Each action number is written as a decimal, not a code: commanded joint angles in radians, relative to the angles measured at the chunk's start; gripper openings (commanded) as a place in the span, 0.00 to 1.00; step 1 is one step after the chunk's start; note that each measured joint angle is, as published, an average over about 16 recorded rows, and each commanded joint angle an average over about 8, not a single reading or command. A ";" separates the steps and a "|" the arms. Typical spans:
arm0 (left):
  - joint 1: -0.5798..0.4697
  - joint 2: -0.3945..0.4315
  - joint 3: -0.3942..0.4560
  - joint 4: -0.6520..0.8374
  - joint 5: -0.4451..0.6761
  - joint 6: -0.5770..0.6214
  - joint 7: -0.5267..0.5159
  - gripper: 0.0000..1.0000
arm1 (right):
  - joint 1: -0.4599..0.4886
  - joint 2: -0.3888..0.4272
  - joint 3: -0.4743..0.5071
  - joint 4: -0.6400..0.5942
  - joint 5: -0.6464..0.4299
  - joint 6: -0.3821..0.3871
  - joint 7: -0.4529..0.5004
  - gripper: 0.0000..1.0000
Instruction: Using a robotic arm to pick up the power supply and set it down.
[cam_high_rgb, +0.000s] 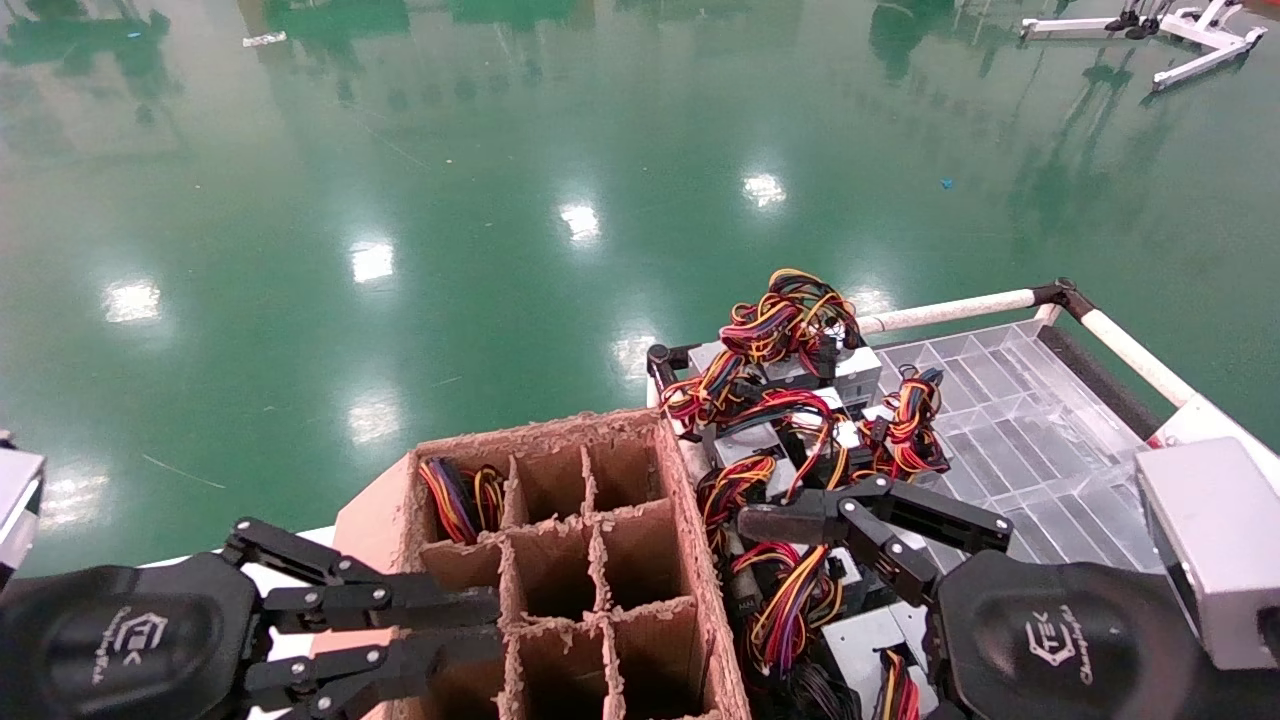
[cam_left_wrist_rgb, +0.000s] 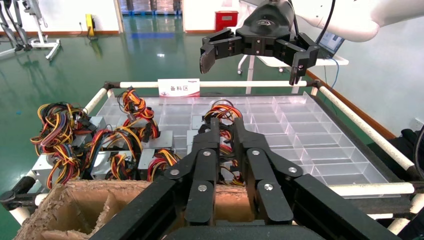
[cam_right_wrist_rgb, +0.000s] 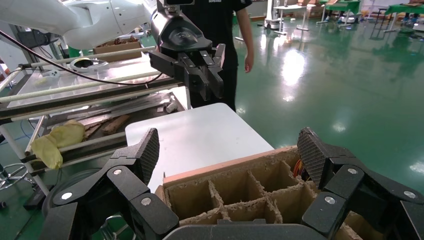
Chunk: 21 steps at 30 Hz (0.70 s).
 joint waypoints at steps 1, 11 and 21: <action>0.000 0.000 0.000 0.000 0.000 0.000 0.000 0.00 | 0.000 0.000 0.000 0.000 0.000 0.000 0.000 1.00; 0.000 0.000 0.000 0.000 0.000 0.000 0.000 0.00 | 0.000 0.000 0.000 0.000 -0.001 0.000 0.000 1.00; 0.000 0.000 0.000 0.001 0.000 0.000 0.000 0.73 | 0.034 -0.077 -0.049 -0.096 -0.098 0.053 -0.024 1.00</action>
